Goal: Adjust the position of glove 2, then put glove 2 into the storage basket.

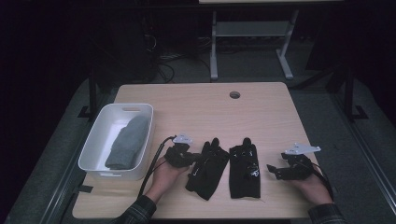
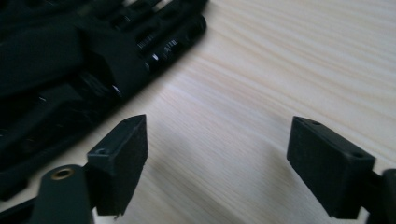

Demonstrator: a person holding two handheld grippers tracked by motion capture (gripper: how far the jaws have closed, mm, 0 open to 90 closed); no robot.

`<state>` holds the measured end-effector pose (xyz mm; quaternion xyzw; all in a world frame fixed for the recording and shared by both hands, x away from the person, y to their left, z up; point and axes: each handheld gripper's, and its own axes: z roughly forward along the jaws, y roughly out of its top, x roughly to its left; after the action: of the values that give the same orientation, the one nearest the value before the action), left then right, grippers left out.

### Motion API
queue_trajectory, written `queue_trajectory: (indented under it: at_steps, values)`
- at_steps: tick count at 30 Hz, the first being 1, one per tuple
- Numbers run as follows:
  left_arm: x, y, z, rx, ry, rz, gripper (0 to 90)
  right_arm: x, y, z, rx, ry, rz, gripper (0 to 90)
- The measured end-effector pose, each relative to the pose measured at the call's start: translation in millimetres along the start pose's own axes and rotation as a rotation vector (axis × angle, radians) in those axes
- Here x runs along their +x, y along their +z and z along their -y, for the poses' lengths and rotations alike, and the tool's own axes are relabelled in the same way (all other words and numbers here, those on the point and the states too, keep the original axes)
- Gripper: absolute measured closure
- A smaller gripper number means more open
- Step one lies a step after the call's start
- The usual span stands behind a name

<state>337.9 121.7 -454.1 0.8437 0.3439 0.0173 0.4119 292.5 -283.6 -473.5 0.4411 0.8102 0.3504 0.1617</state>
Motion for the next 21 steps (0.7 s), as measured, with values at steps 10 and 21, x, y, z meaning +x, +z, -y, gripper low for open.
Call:
queue_trajectory:
  at_steps: [10,21]
  values:
    - [6.5,-11.7,-9.1,-0.076,-0.053,0.031,87.7,14.3,-5.9,-7.3,-0.03,-0.042,-0.126,66.9]
    - [0.9,-8.6,-25.3,-0.123,-0.072,0.101,87.7,33.2,1.8,-13.6,0.018,-0.092,-0.25,90.0]
